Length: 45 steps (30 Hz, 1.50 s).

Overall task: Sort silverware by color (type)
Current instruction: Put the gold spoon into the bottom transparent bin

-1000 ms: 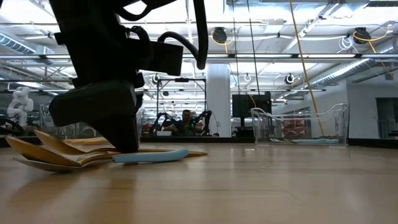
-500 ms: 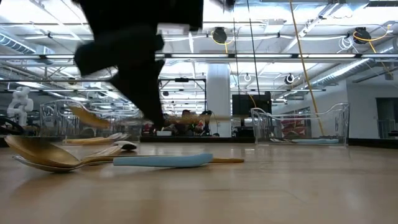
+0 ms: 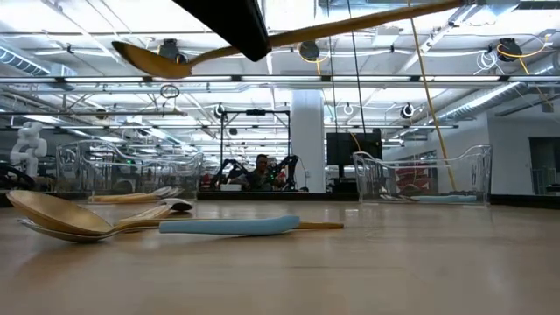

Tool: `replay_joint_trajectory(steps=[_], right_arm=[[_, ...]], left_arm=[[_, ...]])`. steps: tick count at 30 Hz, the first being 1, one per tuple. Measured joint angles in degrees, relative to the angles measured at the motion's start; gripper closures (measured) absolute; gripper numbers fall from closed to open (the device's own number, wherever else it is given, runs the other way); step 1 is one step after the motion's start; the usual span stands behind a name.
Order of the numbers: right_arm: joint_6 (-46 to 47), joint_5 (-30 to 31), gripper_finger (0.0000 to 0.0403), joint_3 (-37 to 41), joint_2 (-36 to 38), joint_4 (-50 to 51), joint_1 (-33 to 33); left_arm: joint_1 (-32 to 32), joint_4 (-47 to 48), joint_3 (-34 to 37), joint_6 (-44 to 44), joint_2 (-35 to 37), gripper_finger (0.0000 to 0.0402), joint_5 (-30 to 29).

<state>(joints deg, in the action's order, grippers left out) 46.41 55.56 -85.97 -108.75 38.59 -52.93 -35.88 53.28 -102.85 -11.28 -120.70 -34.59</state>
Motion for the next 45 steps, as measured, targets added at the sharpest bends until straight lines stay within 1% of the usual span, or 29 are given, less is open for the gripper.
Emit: replay_joint_trajectory(steps=[3, 7, 13, 15, 19, 26, 38, 45], right_arm=[[2.1, -1.4, 0.0257, -2.7, 0.0, 1.4, 1.3], [7.8, -8.5, 0.0257, -6.4, 0.0, 4.0, 4.6], [7.9, -20.9, 0.0257, -8.2, 0.0, 5.2, 10.2], [7.5, -22.6, 0.0257, -8.2, 0.0, 5.5, 11.5], [6.6, -22.6, 0.0257, -8.2, 0.0, 6.1, 13.1], [5.0, -22.7, 0.0257, -8.2, 0.0, 6.8, 14.7], [5.2, -22.8, 0.0257, -8.1, -1.2, 7.4, 14.3], [5.6, -24.0, 0.026, -8.1, -2.6, 7.3, 14.2]], left_arm=[[-0.3, -0.1, 0.0, 1.8, 0.0, 0.0393, 0.0], [-0.2, -1.5, 0.0, 7.7, 0.0, 0.0393, 0.0], [0.2, -6.8, 0.0, 20.2, 0.0, 0.0394, 0.0], [0.6, -7.3, 0.0, 22.2, 0.0, 0.0394, 0.0], [1.5, -7.1, 0.0, 24.2, 0.0, 0.0394, 0.8], [2.7, -7.1, 0.0, 24.9, 0.0, 0.0394, 1.6], [2.8, -7.8, 0.0, 24.6, 0.0, 0.0394, 1.7], [2.8, -10.5, 0.0, 25.7, 0.1, 0.0394, 1.9]])
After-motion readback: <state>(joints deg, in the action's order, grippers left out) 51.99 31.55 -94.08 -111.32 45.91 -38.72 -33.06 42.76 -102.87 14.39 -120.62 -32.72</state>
